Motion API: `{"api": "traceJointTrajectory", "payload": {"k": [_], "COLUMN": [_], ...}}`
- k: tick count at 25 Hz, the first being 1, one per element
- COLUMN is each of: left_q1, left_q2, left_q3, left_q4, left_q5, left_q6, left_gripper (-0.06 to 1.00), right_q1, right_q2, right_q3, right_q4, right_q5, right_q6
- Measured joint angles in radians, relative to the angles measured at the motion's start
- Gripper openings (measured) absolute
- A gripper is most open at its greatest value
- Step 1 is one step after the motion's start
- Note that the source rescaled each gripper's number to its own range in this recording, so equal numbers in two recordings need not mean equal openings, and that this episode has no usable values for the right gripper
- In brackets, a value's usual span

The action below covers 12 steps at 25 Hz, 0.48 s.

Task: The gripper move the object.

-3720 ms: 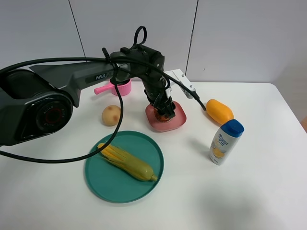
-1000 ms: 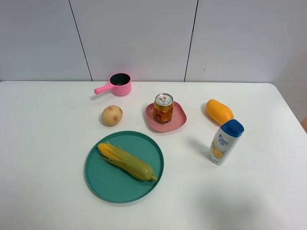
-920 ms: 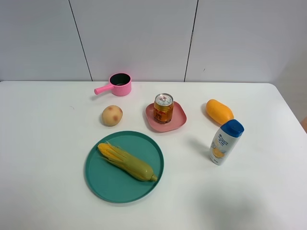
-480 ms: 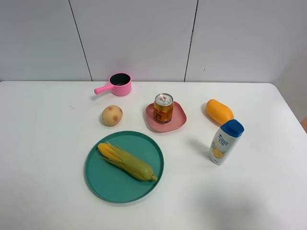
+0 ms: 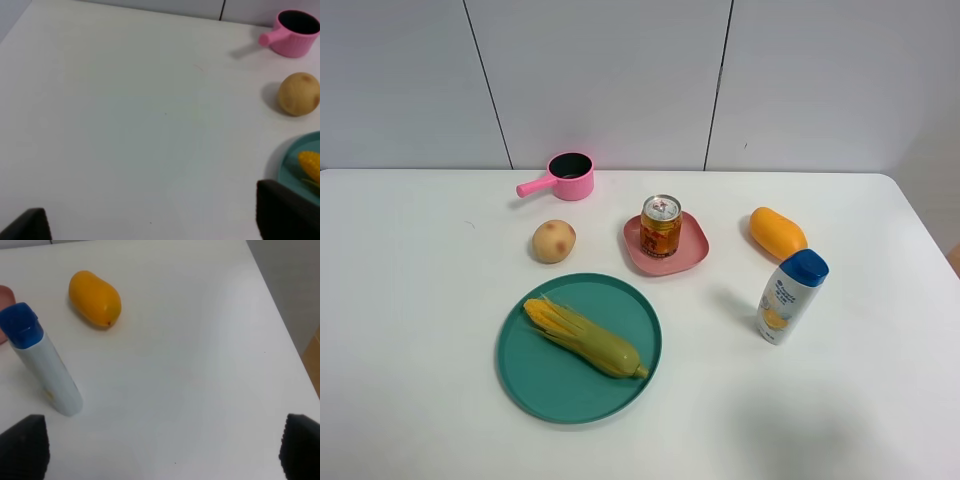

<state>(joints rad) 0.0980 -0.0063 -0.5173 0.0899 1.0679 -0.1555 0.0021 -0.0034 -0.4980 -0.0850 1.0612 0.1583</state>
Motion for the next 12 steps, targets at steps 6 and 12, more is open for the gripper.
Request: {"api": "traceJointTrajectory", "payload": {"k": [6, 12], "left_q1": [-0.005, -0.075], "left_q2": [0.000, 0.000], "left_q3": [0.001, 0.001], "left_q4": [0.003, 0.014], "left_q5": [-0.003, -0.003], "left_q6": [0.000, 0.001], "left_gripper": [0.68, 0.68], "right_q1": [0.000, 0.000], "right_q2": [0.000, 0.000], "right_q3": [0.000, 0.000], "right_q4": [0.000, 0.000], "right_q5": [0.000, 0.000], "right_q6": [0.000, 0.000]}}
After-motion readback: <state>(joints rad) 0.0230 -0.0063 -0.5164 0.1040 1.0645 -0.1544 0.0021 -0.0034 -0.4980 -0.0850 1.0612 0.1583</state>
